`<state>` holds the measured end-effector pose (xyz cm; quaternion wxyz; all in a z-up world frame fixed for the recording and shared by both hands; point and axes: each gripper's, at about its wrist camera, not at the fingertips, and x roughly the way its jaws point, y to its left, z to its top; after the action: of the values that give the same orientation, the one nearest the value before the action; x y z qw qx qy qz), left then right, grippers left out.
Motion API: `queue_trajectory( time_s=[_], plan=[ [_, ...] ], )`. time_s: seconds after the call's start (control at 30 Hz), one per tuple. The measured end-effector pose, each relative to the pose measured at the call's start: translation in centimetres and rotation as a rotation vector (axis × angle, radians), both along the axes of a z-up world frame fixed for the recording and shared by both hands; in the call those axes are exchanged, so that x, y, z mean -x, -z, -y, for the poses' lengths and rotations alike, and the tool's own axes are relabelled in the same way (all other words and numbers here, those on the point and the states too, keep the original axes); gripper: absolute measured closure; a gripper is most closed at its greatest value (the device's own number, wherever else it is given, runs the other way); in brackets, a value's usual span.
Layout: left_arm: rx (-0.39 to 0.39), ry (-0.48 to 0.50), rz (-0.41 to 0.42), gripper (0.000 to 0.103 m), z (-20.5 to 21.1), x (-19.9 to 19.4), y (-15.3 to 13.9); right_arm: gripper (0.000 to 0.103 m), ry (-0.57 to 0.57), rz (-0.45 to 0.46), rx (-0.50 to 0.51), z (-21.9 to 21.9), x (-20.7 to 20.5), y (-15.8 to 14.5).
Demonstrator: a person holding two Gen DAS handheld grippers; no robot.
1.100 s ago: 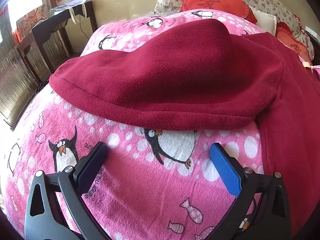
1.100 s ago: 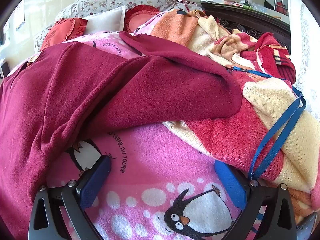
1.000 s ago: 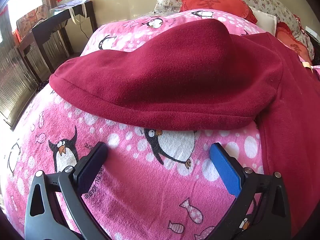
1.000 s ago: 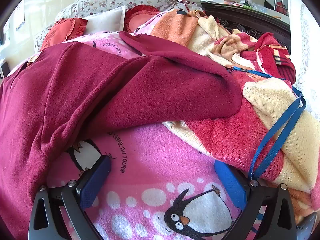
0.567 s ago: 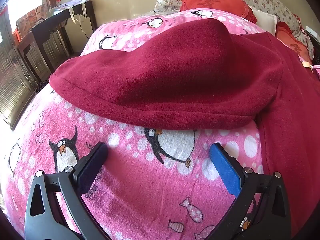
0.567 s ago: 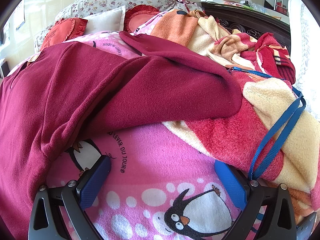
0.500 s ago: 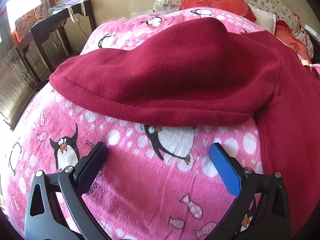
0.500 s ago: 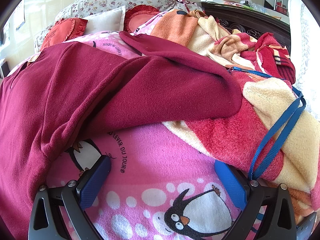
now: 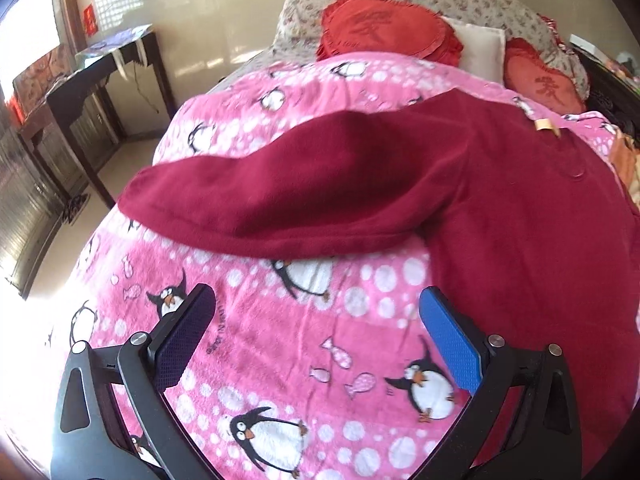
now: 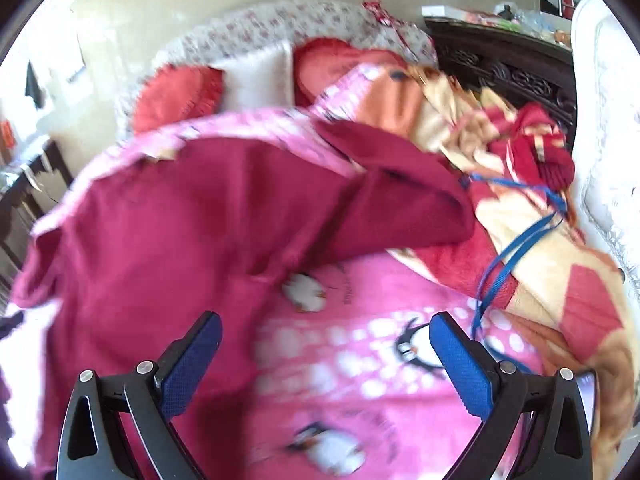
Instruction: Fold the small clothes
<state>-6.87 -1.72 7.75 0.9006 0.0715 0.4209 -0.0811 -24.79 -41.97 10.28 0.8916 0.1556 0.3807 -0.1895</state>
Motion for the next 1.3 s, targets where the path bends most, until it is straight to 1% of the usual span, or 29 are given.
queue_trajectory(
  time_s=[0.07, 0.17, 0.27, 0.4, 0.43, 0.53, 0.63, 0.7, 0.8, 0.87, 0.93, 1.03, 1.1, 1.23, 1.3],
  plan=[
    [0.003, 0.014, 0.023, 0.001, 1.0, 0.8, -0.8, 0.000, -0.025, 0.013, -0.050, -2.0, -0.5, -1.7],
    [0.012, 0.039, 0.030, 0.001, 1.9, 0.5, -1.8, 0.000, -0.083, 0.038, -0.060, -5.1, -1.3, -3.1],
    [0.033, 0.049, 0.028, 0.001, 2.5, -0.8, -2.5, 0.000, -0.117, 0.036, -0.003, -7.9, -2.1, -3.5],
    [0.047, 0.069, 0.036, 0.001, 3.8, -0.8, -3.6, 0.000, -0.113, -0.015, 0.095, -10.7, -4.7, -3.8],
    [0.046, 0.075, 0.043, 0.001, 4.0, -0.7, -3.8, 0.000, -0.107, -0.025, 0.108, -11.4, -5.4, -3.9],
    [0.041, 0.093, 0.055, 0.001, 4.9, -0.7, -4.2, 0.000, -0.106, -0.016, 0.101, -12.2, -6.6, -4.3],
    [0.032, 0.107, 0.059, 0.001, 5.5, -0.7, -4.4, 0.000, -0.094, -0.027, 0.056, -13.0, -7.6, -5.2],
    [0.030, 0.111, 0.065, 0.001, 5.6, -0.6, -4.6, 0.000, -0.098, -0.032, -0.012, -13.6, -8.0, -6.0],
    [0.027, 0.112, 0.067, 0.001, 5.6, -0.7, -4.8, 0.000, -0.126, 0.010, -0.144, -14.3, -7.9, -7.5],
    [0.033, 0.108, 0.064, 0.001, 5.6, -0.8, -4.8, 0.000, -0.143, 0.041, -0.193, -14.9, -7.8, -8.6],
    [0.041, 0.102, 0.062, 0.001, 5.6, -0.9, -4.8, 0.000, -0.155, 0.054, -0.163, -15.8, -8.0, -9.6],
    [0.049, 0.098, 0.061, 0.001, 5.4, -0.9, -4.8, 0.000, -0.159, 0.032, -0.060, -17.0, -8.7, -10.0],
    [0.045, 0.096, 0.064, 0.001, 5.2, -0.9, -4.8, 0.000, -0.171, 0.021, -0.037, -17.2, -9.2, -9.6],
    [0.044, 0.087, 0.056, 0.001, 4.8, -1.1, -4.6, 0.000, -0.184, 0.001, -0.030, -16.8, -9.9, -7.9],
    [0.044, 0.081, 0.054, 0.001, 4.6, -1.3, -4.5, 0.000, -0.174, -0.003, 0.004, -16.9, -10.2, -7.1]
  ],
)
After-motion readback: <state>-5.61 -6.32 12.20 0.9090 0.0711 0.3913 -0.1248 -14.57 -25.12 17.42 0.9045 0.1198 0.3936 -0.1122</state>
